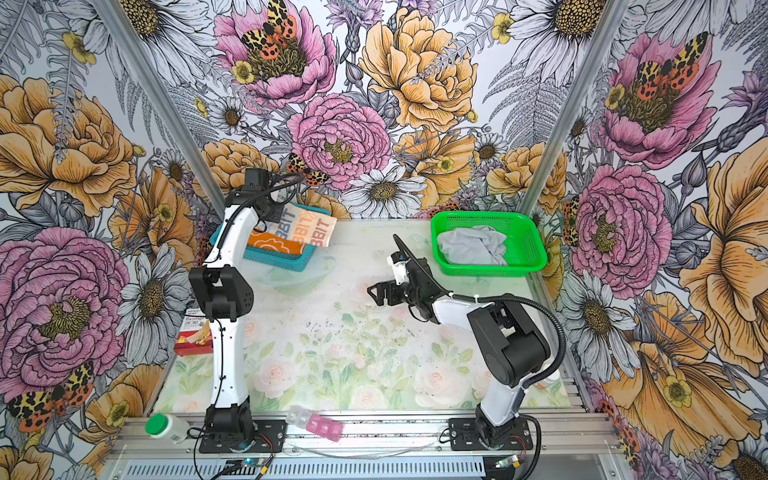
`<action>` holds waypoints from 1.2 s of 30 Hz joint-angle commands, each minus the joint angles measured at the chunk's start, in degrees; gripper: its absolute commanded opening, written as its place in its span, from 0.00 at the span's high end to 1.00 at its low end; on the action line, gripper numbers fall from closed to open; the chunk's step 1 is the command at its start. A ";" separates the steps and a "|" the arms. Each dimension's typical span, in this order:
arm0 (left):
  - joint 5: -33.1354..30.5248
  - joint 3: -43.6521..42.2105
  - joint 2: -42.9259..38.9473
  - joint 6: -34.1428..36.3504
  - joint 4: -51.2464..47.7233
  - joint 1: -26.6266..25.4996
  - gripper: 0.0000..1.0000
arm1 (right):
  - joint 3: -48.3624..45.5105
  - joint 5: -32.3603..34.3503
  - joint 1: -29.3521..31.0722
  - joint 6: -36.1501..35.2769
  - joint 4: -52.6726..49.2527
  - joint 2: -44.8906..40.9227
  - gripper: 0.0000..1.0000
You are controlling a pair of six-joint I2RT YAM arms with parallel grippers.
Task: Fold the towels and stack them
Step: 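Lower the towel onto the orange towel in the teal basket and open the left gripper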
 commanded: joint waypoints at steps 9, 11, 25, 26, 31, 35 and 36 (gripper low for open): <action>-0.40 -0.91 2.00 1.17 7.01 -1.01 1.00 | 2.52 -1.64 0.35 -0.17 -0.55 2.52 0.01; -2.24 -1.41 1.31 1.69 7.92 -1.01 1.00 | 2.75 -1.97 0.36 -0.01 -0.64 2.74 0.01; -1.28 -3.14 0.41 1.79 9.67 3.06 1.00 | 3.84 -2.74 0.35 -0.04 -1.39 4.12 0.01; 0.02 -3.15 0.36 1.72 9.72 3.52 1.00 | 4.01 -2.80 0.35 0.04 -1.50 4.23 0.01; 1.36 -3.63 0.45 0.92 10.61 5.43 1.00 | 4.46 -3.49 0.35 0.29 -1.58 4.92 0.01; 1.98 -3.27 2.53 0.30 11.73 6.36 1.00 | 5.32 -4.01 0.44 0.47 -1.90 5.94 0.01; 1.97 -2.91 3.16 -0.03 11.76 6.40 1.00 | 5.49 -4.20 0.44 0.44 -2.04 6.22 0.01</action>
